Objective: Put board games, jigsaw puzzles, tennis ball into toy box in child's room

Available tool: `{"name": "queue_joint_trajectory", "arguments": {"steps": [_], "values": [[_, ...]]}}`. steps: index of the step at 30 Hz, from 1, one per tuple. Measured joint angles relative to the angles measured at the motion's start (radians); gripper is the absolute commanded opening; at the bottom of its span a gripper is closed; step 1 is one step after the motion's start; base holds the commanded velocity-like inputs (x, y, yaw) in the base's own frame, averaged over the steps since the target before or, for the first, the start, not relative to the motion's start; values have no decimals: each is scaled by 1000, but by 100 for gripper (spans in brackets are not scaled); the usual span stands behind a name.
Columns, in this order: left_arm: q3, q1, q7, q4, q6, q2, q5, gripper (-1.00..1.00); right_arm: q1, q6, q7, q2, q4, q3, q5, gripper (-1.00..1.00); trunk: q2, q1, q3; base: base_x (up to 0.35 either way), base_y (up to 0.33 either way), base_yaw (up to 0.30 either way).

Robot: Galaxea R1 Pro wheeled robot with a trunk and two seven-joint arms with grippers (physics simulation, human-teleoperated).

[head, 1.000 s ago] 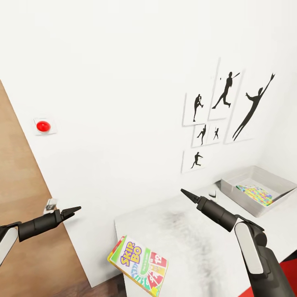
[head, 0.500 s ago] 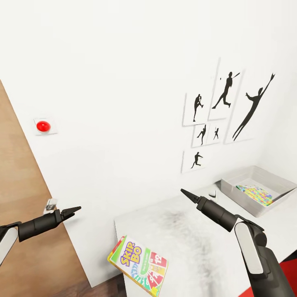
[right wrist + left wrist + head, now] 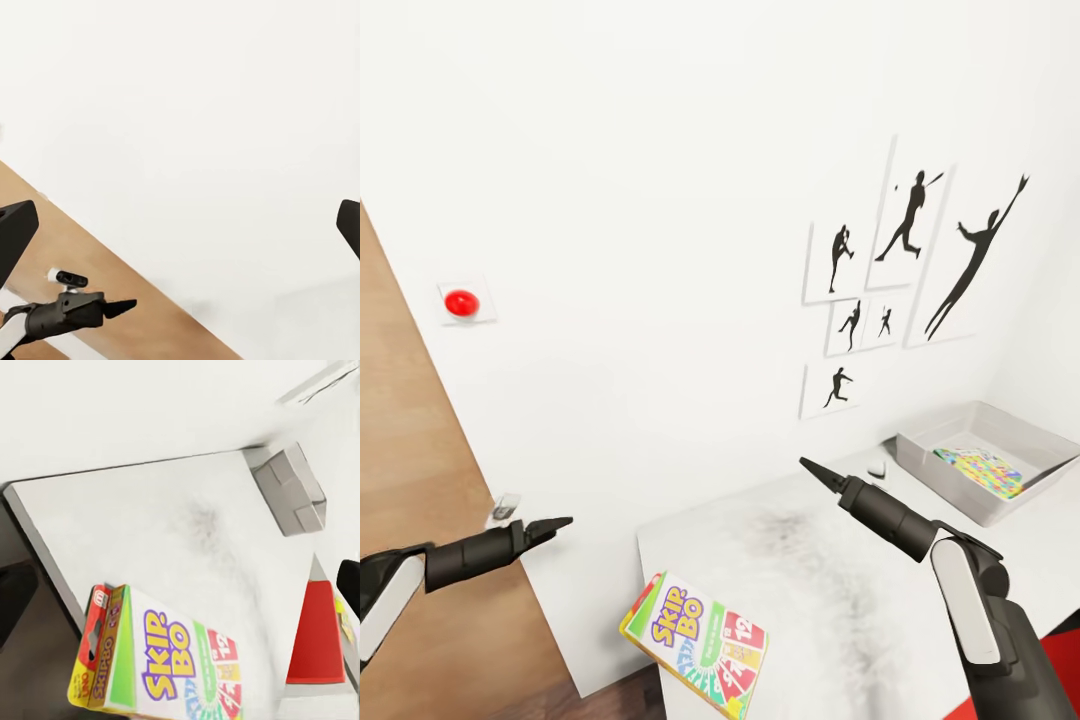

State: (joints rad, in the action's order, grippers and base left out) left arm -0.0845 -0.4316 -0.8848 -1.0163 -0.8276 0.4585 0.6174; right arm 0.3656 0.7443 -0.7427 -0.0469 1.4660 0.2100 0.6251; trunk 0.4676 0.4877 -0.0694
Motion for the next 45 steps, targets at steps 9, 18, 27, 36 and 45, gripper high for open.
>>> {"name": "queue_joint_trajectory", "arguments": {"steps": [9, 18, 27, 36, 45], "values": [[70, 0, -1, 119, 0, 0, 6, 100, 0, 2, -60, -1, 0, 3, -1, 100, 63, 35, -28, 0, 0, 0], [78, -4, -2, 189, -5, -3, 11, 100, -2, 12, -76, -2, 2, 26, 0, 100, 127, 69, -57, 0, 0, 0], [80, -5, 1, 227, -10, -23, 5, 100, -22, 30, -92, -2, 1, 66, 0, 100, 190, 104, -85, 0, 0, 0], [82, -8, 2, 345, -8, -33, -1, 100, -26, 41, -96, -2, 8, 104, 1, 100, 253, 138, -113, 0, 0, 0], [85, -13, -2, 333, -30, -33, 0, 100, -26, 47, -96, -2, 16, 119, 1, 100, 316, 173, -142, -13, 6, 0]]}}
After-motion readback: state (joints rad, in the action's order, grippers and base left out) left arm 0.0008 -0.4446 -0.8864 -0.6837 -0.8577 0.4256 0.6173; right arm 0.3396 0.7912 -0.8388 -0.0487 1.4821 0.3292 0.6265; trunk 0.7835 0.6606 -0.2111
